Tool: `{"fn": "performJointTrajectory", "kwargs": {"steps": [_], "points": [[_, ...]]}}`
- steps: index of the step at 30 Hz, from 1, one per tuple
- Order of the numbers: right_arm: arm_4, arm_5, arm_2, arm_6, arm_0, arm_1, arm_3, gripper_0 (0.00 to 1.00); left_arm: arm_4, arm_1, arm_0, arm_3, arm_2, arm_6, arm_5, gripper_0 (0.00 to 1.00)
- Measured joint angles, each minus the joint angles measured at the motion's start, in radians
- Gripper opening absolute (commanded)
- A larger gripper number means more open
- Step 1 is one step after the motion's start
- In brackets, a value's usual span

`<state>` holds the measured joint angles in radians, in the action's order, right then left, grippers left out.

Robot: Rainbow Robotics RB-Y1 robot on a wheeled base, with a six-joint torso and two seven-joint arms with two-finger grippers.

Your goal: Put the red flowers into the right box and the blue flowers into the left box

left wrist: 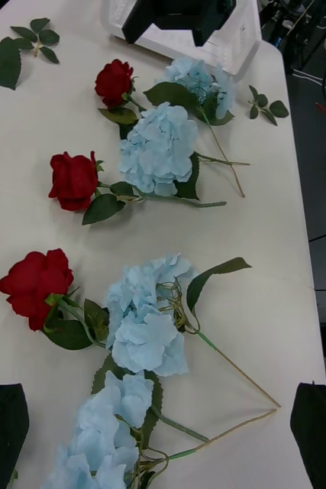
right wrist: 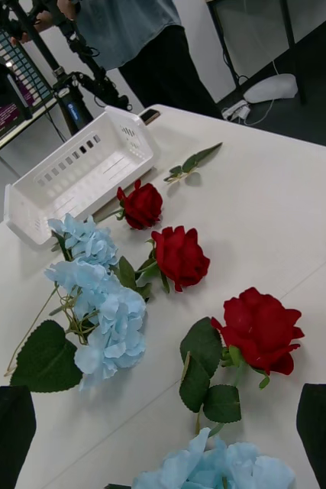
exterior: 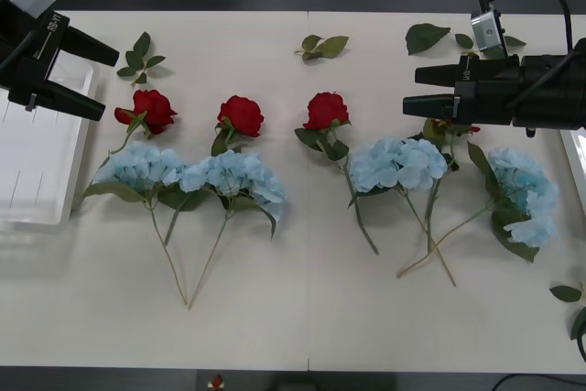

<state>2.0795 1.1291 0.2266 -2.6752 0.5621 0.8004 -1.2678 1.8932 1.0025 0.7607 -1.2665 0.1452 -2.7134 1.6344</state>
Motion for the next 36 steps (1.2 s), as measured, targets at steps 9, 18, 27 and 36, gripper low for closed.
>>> {"fn": "performJointTrajectory", "kwargs": {"steps": [9, 18, 27, 36], "points": [[0.000, 0.000, 0.000, 0.000, 0.000, 0.000, 0.000, 1.00, 0.000, 0.000, 0.000, 0.000, 0.000, 0.000, 0.000, 1.00], [0.000, 0.000, 0.000, 0.000, 0.000, 0.000, 0.000, 1.00, 0.000, 0.000, 0.000, 0.000, 0.000, 0.000, 0.000, 1.00], [0.000, 0.000, 0.000, 0.000, 0.000, 0.000, 0.000, 1.00, 0.000, 0.000, 0.000, 0.000, 0.000, 0.000, 0.000, 1.00], [0.000, 0.000, 0.000, 0.000, 0.000, 0.000, 0.000, 1.00, 0.000, 0.000, 0.000, 0.000, 0.000, 0.000, 0.000, 1.00]]}}
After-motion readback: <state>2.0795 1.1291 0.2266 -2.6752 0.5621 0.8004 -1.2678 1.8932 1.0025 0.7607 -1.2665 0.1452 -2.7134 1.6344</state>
